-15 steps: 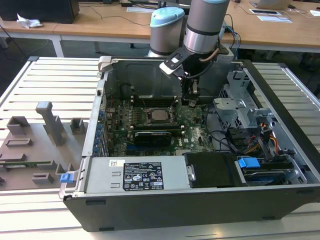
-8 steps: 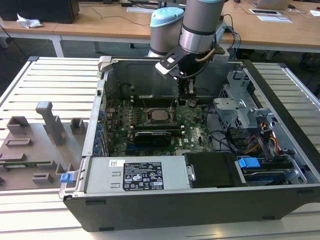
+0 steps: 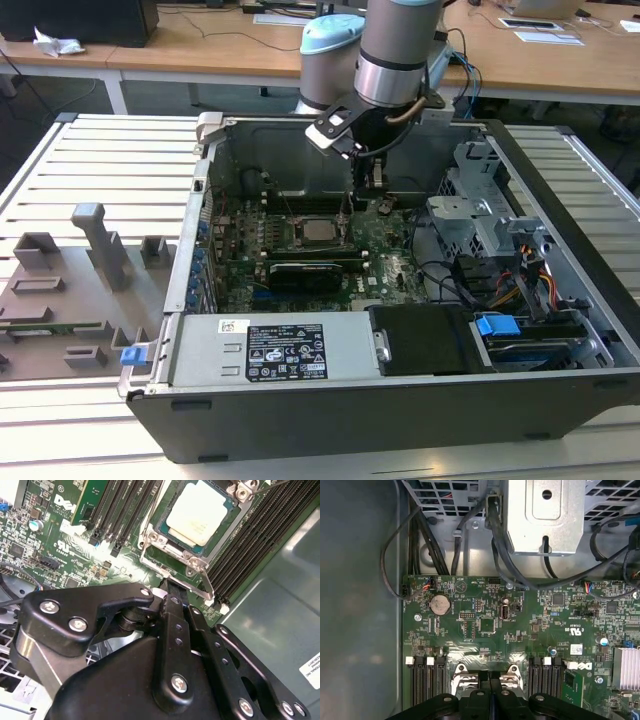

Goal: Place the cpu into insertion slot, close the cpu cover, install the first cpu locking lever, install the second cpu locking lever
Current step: 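Close the cpu cover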

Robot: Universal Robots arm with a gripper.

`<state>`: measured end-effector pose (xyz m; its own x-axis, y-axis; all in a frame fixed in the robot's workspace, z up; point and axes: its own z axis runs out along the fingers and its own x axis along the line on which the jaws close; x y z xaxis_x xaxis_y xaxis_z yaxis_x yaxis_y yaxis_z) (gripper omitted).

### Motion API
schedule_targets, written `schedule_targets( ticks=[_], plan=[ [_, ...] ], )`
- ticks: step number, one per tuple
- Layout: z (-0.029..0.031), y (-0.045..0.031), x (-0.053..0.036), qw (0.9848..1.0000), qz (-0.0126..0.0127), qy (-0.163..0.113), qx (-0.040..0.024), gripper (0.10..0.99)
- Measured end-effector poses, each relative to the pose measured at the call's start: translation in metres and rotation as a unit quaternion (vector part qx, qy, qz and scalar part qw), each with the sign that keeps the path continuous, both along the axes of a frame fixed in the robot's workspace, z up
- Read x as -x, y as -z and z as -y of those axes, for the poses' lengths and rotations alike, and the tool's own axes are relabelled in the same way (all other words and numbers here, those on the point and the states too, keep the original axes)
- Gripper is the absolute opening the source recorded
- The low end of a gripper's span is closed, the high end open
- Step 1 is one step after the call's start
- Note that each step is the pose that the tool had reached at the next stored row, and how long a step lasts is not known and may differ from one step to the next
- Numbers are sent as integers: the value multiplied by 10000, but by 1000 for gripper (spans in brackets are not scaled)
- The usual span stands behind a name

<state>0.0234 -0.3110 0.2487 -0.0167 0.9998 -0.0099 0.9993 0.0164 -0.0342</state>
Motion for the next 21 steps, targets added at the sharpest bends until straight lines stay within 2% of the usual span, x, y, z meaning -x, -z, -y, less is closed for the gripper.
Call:
schedule_targets(
  ticks=[18, 21],
  plan=[
    [0, 1, 115, 10000, 0, 0, 0, 106],
    [0, 5, 193, 10000, 0, 1, 0, 106]
  ],
)
